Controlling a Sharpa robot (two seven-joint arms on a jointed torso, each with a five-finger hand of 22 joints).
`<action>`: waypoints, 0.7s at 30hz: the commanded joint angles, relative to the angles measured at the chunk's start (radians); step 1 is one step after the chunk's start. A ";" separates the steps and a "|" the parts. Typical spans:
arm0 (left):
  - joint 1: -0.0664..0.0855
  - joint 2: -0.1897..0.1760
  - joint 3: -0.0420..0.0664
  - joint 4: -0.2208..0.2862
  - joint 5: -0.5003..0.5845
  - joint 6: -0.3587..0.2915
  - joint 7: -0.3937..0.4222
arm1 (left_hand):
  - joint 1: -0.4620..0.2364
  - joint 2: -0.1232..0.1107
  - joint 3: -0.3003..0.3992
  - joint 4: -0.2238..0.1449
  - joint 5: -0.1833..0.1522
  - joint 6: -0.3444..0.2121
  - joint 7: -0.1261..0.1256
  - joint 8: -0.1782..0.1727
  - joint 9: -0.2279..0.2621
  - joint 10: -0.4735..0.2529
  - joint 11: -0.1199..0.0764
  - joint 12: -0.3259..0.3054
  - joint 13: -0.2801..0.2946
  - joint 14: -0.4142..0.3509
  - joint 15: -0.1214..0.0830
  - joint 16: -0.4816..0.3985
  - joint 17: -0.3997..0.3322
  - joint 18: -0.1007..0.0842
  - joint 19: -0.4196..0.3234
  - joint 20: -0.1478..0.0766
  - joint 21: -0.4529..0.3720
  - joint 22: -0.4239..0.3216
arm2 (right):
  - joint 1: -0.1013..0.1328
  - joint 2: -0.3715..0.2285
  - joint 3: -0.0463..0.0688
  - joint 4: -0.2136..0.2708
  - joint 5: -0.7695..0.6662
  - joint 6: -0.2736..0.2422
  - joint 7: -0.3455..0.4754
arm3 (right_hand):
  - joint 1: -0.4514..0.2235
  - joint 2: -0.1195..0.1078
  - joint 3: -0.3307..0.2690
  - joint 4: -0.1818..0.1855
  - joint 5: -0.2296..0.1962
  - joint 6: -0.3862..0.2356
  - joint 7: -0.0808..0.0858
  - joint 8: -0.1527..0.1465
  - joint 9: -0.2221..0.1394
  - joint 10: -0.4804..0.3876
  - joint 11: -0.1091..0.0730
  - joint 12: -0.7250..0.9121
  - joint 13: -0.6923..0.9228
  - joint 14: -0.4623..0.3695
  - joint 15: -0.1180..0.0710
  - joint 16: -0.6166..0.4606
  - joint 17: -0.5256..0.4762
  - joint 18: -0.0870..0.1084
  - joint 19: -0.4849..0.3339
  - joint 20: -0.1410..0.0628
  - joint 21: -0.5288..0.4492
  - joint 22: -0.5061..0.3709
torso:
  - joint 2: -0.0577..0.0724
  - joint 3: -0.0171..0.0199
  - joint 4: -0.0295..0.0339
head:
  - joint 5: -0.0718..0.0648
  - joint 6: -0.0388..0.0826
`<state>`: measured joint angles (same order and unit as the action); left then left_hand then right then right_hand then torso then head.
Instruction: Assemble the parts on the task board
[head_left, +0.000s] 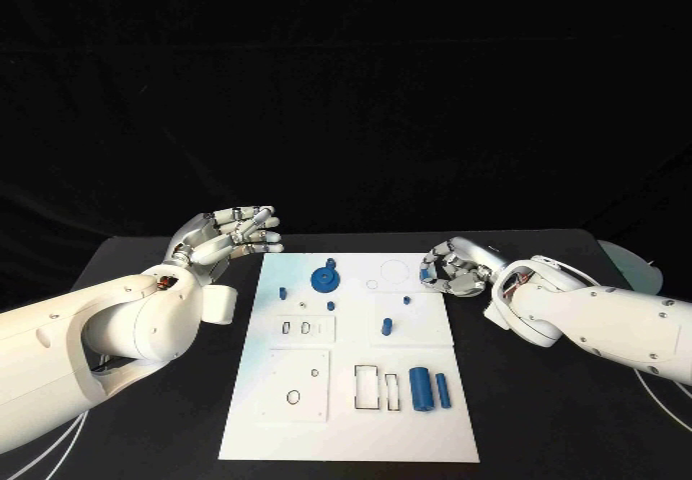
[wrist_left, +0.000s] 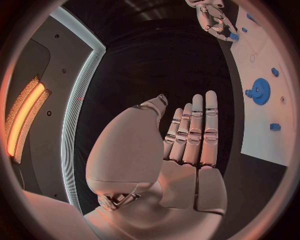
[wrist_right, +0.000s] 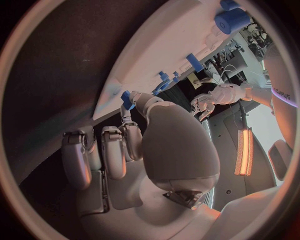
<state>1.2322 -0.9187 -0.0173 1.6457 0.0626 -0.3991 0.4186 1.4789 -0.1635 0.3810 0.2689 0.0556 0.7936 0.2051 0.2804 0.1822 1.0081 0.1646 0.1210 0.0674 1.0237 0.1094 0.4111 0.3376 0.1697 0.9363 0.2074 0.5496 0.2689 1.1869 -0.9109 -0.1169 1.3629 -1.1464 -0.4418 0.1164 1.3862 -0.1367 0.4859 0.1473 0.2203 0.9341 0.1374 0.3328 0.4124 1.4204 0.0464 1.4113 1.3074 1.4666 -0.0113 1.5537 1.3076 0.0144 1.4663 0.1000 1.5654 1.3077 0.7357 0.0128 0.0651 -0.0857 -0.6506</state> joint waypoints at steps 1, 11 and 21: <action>0.001 0.001 0.001 0.000 -0.005 0.018 0.005 | 0.007 -0.002 0.006 0.002 -0.004 -0.004 0.017 -0.006 -0.001 0.003 0.003 -0.006 -0.001 -0.006 0.001 -0.002 0.001 0.010 -0.008 -0.002 0.006 0.001 | 0.001 -0.008 0.002 0.041 -0.022 -0.056 -0.034 | 0.000 0.010 0.007 0.000 0.007 0.019 -0.015 0.022 0.019 0.003 -0.003 0.004 0.079 0.096 -0.009 0.006 0.226 -0.014 0.105 -0.008 0.005 0.263 | -0.002 0.0001 -0.0019 | 0.004 0.000; 0.001 0.006 0.000 -0.017 -0.005 0.019 0.003 | 0.007 -0.002 0.006 0.002 -0.004 -0.004 0.017 -0.006 -0.001 0.003 0.003 -0.006 -0.001 -0.006 0.001 -0.002 0.001 0.010 -0.008 -0.002 0.006 0.001 | 0.028 0.032 0.006 0.209 -0.115 -0.050 -0.199 | -0.016 0.019 0.012 0.003 0.004 0.021 -0.020 0.032 0.025 0.004 -0.007 0.002 0.078 0.096 -0.013 0.006 0.226 -0.014 0.105 -0.012 0.005 0.263 | -0.009 -0.0039 0.0012 | 0.022 -0.011; 0.001 0.020 -0.001 -0.032 -0.005 0.023 -0.001 | 0.007 -0.002 0.008 0.002 -0.003 -0.004 0.017 -0.006 -0.001 0.004 0.003 -0.008 -0.001 -0.006 0.001 -0.002 0.003 0.010 -0.010 -0.002 0.008 0.002 | 0.028 0.170 0.003 0.229 -0.229 0.000 -0.305 | -0.024 0.021 0.017 0.000 0.016 0.022 -0.023 0.041 0.032 0.004 -0.010 0.000 0.076 0.091 -0.017 -0.001 0.204 -0.014 0.105 -0.016 0.005 0.263 | -0.017 -0.0090 0.0084 | 0.052 -0.037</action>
<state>1.2321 -0.9016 -0.0182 1.6132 0.0625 -0.3971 0.4146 1.4789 -0.1635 0.3839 0.2718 0.0556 0.7936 0.2051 0.2804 0.1823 1.0080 0.1646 0.1161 0.0674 1.0237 0.1094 0.4111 0.3393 0.1696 0.9324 0.2036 0.5537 0.2701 1.2160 -0.7405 -0.1137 1.5958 -1.2963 -0.4731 -0.1170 1.3685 -0.1183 0.4984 0.1460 0.2329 0.9323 0.1357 0.3323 0.4114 1.4240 0.0429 1.4112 1.3073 1.4667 -0.0183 1.5536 1.3074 0.0143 1.4663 0.0930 1.5654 1.3074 0.7222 0.0058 0.0712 -0.0414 -0.6805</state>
